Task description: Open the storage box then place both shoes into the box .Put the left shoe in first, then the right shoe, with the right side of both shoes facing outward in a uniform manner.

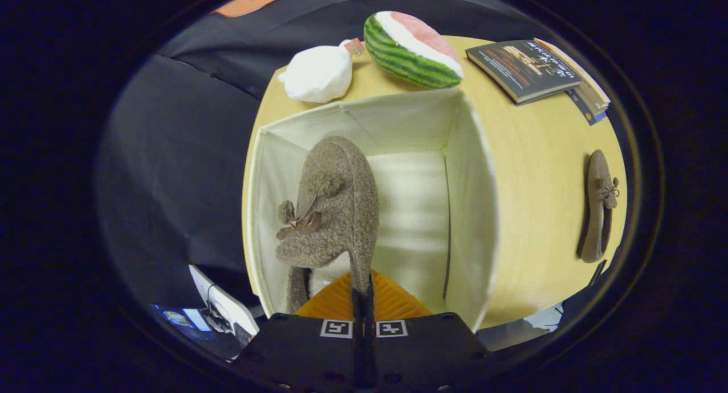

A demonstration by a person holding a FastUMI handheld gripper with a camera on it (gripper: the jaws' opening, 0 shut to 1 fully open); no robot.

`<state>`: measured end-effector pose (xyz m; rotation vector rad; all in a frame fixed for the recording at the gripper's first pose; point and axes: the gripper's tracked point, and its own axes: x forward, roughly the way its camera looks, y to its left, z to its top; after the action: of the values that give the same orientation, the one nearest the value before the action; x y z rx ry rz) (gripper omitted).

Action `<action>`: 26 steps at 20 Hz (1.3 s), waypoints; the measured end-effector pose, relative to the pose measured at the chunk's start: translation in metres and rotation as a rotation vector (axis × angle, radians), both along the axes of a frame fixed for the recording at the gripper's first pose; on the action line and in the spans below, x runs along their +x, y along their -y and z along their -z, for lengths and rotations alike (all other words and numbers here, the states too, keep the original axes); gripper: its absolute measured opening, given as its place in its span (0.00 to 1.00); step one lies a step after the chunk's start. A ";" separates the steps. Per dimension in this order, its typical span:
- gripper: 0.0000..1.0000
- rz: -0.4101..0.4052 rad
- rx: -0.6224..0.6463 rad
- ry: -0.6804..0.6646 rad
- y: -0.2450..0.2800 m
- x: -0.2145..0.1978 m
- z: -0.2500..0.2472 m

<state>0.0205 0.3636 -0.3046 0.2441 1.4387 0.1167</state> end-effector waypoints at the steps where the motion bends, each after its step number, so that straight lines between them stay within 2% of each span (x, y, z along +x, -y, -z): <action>1: 0.00 0.002 -0.034 -0.004 -0.006 0.004 0.012; 5: 0.01 -0.001 -0.098 -0.005 -0.023 0.013 0.043; 10: 0.01 -0.011 -0.147 -0.051 -0.017 0.009 0.072; 14: 0.12 -0.056 -0.131 -0.061 -0.015 0.010 0.068; 15: 0.16 -0.068 -0.126 -0.049 -0.013 0.011 0.066; 17: 0.42 -0.100 -0.117 -0.049 -0.012 0.004 0.055; 22: 0.97 -0.188 -0.062 0.013 -0.004 -0.004 0.000; 26: 0.97 -0.217 0.038 0.034 0.014 -0.020 -0.056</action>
<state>0.0002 0.3495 -0.2482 0.1158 1.4272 0.3239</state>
